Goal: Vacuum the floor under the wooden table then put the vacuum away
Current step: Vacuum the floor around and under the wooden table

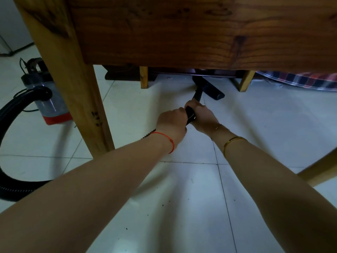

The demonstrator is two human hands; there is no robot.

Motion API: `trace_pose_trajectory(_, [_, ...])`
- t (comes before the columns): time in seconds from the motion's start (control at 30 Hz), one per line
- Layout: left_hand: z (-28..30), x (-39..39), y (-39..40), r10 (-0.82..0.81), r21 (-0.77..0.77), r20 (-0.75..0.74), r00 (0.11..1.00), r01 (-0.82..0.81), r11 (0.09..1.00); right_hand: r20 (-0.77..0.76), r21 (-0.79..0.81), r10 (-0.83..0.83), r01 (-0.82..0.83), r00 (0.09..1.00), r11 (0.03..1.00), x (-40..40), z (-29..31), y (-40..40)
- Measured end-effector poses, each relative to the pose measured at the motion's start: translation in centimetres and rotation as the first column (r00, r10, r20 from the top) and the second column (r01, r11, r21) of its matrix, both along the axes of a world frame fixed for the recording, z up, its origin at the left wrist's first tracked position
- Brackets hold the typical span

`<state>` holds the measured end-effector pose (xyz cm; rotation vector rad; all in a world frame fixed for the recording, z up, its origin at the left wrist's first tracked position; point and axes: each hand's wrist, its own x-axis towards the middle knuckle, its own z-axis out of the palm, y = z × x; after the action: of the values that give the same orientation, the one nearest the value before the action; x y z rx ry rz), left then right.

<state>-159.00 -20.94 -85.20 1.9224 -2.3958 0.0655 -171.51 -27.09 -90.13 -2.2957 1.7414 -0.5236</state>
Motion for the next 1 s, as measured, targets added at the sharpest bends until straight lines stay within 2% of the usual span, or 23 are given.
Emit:
trace_pose_trajectory(0.27, [0.4,0.7,3.9,-0.141,-0.070,0.131,0.981,0.151,0.986,-0.125,-0.064,-0.064,0.056,0.990,0.996,-1.0,0.4,4.9])
trace_pose_trajectory(0.5, [1.6,4.4,8.5,-0.216,-0.052,0.134,0.967,0.225,0.973,-0.174,-0.201,-0.018,-0.017,0.985,0.980,1.1,1.3,10.7])
trace_pose_trajectory(0.7, [2.5,8.3,11.7,-0.268,-0.048,0.120,0.956,0.275,0.960,-0.250,-0.260,-0.053,-0.014,0.967,0.965,4.8,2.5,14.2])
trace_pose_trajectory(1.0, [2.8,7.9,11.6,-0.273,-0.056,0.146,0.951,0.283,0.957,-0.201,-0.224,-0.132,0.086,0.971,0.971,5.0,2.8,14.6])
